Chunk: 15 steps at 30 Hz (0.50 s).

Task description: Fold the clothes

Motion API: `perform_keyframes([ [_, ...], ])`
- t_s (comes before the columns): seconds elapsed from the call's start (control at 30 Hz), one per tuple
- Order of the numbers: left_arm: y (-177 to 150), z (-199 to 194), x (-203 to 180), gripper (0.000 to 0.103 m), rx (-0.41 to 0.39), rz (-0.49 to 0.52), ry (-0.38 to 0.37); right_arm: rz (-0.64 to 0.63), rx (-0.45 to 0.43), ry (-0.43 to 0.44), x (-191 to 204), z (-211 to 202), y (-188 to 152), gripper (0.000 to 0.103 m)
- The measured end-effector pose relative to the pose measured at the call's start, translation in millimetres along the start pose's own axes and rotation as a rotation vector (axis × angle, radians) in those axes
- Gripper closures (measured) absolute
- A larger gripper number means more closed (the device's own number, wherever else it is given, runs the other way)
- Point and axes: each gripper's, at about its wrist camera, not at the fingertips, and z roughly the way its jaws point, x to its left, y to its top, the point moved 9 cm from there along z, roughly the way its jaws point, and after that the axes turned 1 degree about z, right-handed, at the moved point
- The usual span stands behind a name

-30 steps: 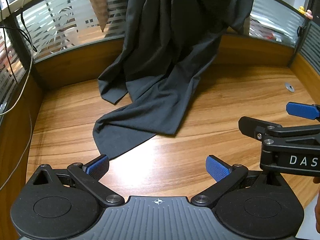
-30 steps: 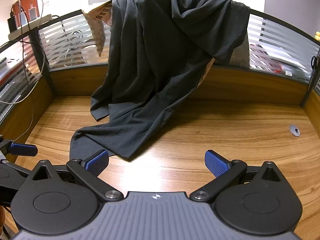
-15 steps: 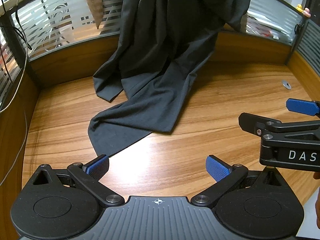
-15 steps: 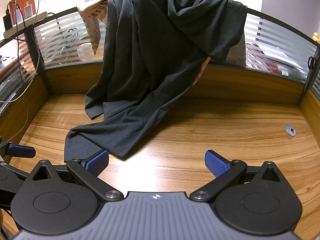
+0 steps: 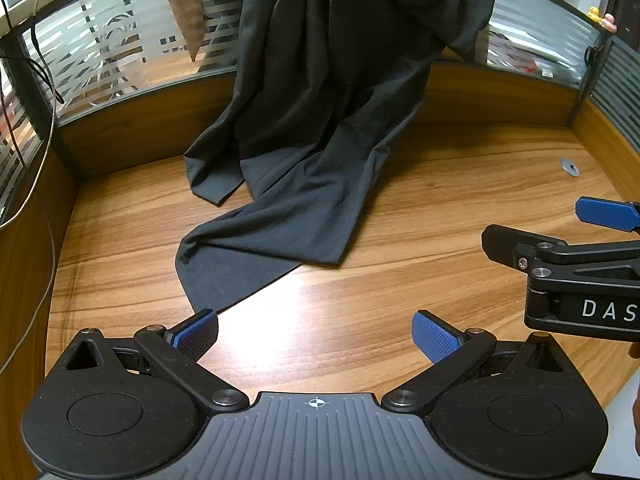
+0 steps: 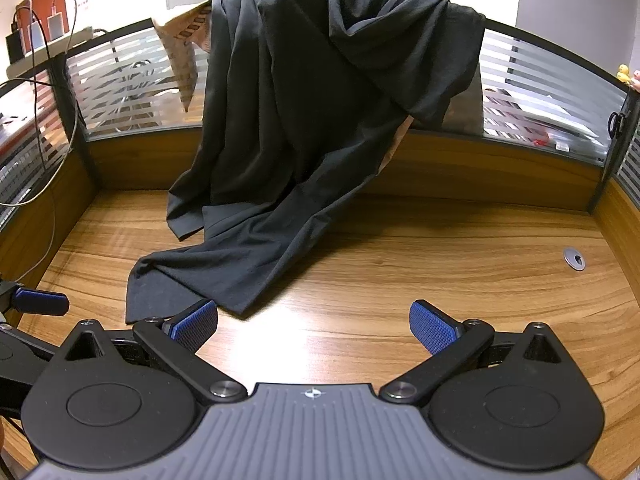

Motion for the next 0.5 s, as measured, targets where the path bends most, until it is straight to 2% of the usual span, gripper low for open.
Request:
perform_keyframes([
  [0.5,-2.8,-0.9,-0.5,0.0,0.006,-0.004,-0.002,0.01,-0.006,-0.004,-1.9,-3.8,-3.4,0.0],
])
